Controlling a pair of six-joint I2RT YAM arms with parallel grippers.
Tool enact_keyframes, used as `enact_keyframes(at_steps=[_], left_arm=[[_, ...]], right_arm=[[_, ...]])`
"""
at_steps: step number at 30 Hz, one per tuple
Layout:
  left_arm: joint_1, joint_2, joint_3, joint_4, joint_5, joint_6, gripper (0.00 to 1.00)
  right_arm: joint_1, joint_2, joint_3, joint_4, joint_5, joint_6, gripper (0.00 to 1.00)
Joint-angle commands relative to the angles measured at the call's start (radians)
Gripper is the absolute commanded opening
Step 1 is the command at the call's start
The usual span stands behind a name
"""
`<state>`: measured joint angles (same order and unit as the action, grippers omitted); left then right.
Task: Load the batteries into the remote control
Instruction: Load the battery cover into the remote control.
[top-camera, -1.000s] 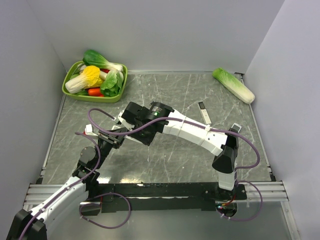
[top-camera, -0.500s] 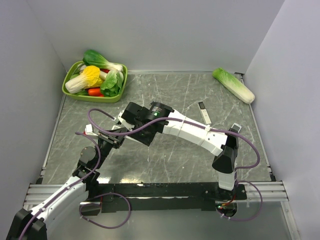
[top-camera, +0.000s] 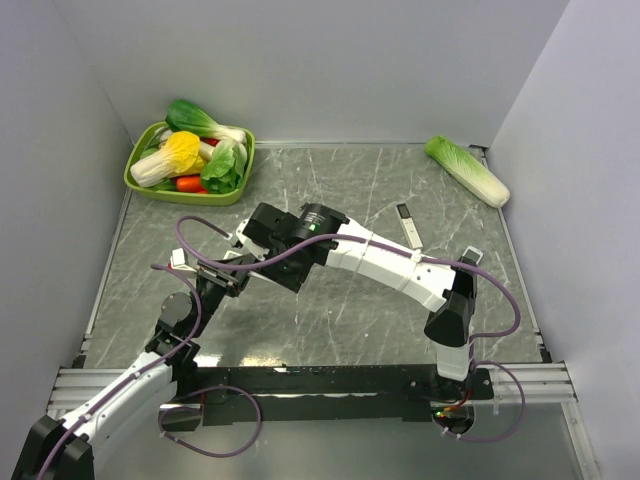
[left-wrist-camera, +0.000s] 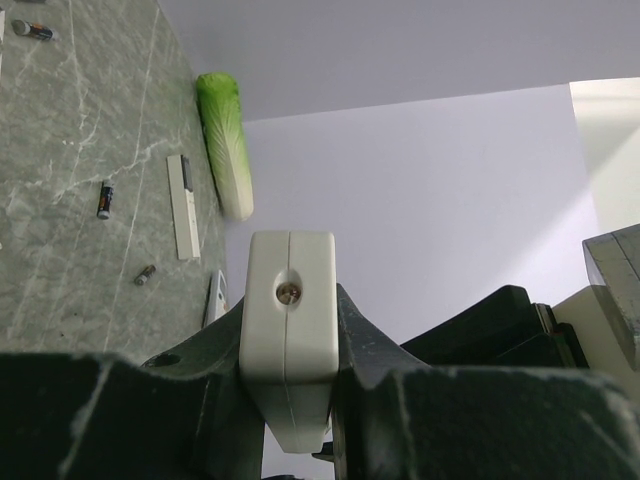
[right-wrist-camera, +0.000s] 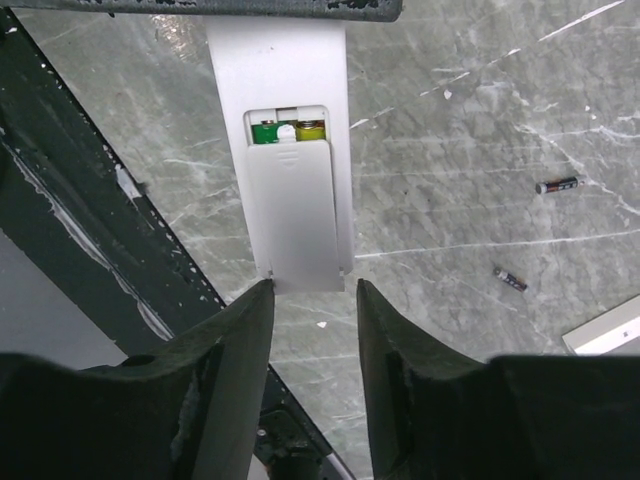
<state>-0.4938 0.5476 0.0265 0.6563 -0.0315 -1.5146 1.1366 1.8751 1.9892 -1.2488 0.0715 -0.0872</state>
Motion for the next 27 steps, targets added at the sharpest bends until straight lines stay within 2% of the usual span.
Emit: enact_keyframes(at_steps=[1, 12, 17, 27], left_arm=[[-0.008, -0.006, -0.168, 0.106, 0.016, -0.038, 0.02], [-0.008, -0.003, -0.171, 0.101, 0.015, -0.047, 0.02], [-0.008, 0.003, -0.175, 0.108, 0.012, -0.058, 0.02], [-0.008, -0.002, -0.178, 0.105, 0.008, -0.065, 0.02]], right_arm=[[0.006, -0.021, 0.056, -0.003, 0.039, -0.003, 0.48], [0.012, -0.025, 0.071, -0.001, 0.030, -0.006, 0.55], [0.015, -0.036, 0.077, 0.002, 0.022, -0.009, 0.62], [0.017, -0.053, 0.071, 0.017, -0.001, -0.014, 0.65]])
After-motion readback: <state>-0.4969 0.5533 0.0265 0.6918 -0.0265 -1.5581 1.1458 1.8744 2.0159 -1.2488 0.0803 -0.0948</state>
